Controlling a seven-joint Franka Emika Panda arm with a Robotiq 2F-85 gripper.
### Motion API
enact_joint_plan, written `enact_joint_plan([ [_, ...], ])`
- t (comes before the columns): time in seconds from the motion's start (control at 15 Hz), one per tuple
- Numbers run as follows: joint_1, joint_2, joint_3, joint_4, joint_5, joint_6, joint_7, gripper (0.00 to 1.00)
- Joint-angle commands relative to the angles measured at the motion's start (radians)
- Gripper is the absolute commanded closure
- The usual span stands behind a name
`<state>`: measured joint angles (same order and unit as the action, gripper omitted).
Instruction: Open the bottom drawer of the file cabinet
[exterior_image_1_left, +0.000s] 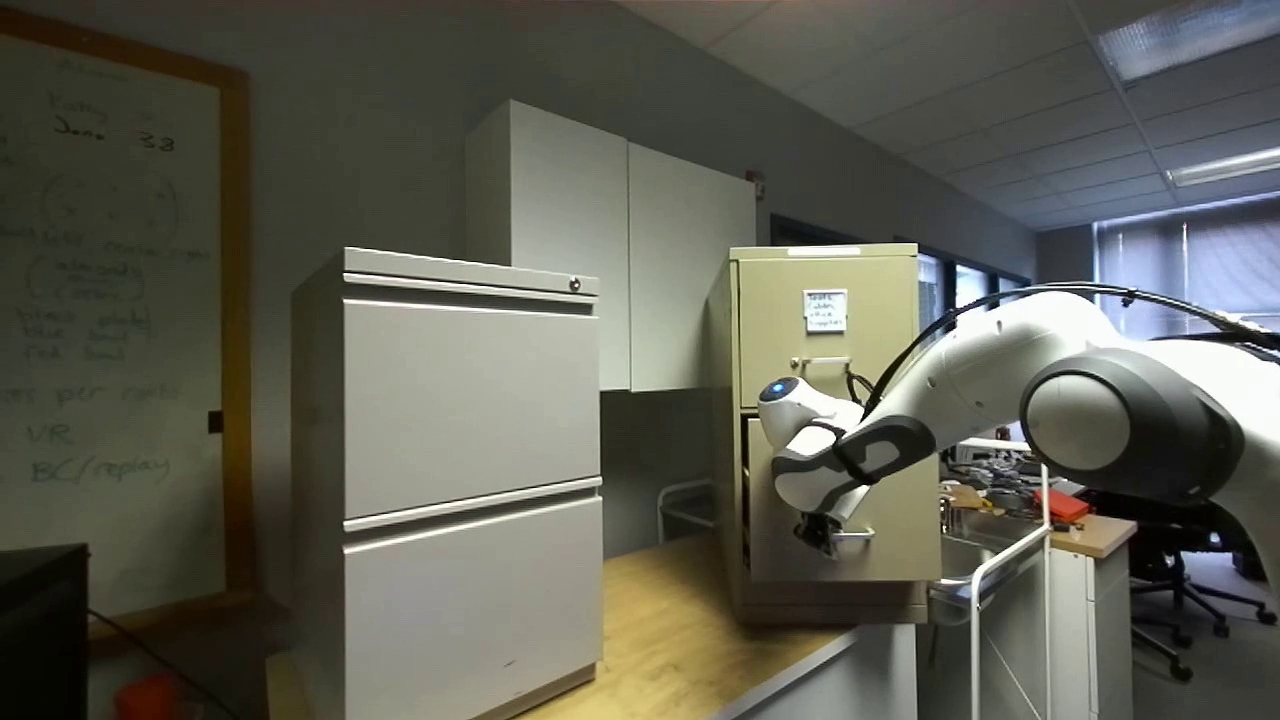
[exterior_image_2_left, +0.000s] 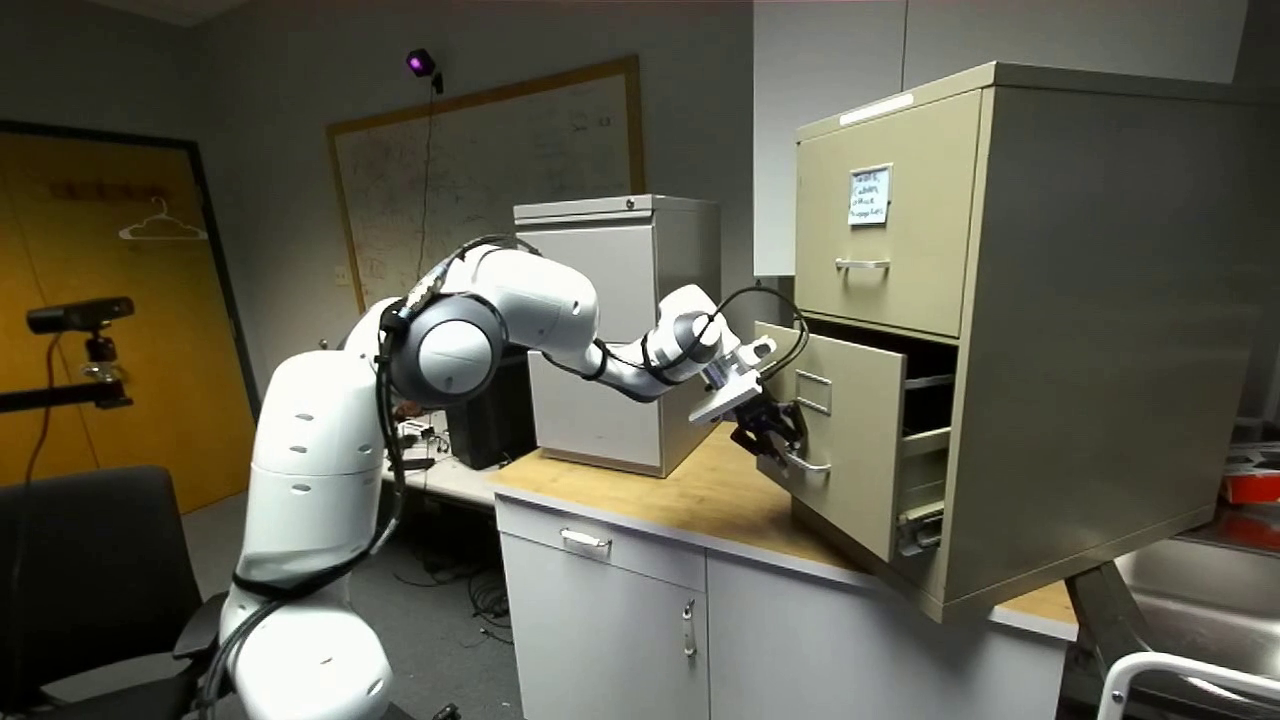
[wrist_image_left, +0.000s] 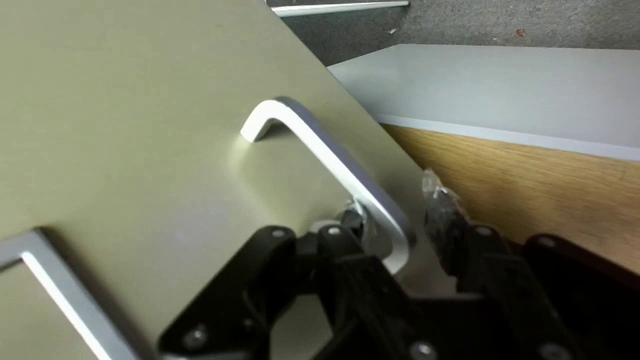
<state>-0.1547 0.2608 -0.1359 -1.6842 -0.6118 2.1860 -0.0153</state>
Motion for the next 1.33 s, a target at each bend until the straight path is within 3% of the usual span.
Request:
enact_joint_plan([
  [0.0,0.047,-0.003,0.042,-0.086,0.106,-0.029,-0.001,0.91],
  [0.33,0.056,-0.052,0.047,-0.117,0.109,-0.036,-0.003,0.98],
  [1.27,0.099,-0.204,0.075,-0.265,0.119,-0.169,-0.006,0.95],
])
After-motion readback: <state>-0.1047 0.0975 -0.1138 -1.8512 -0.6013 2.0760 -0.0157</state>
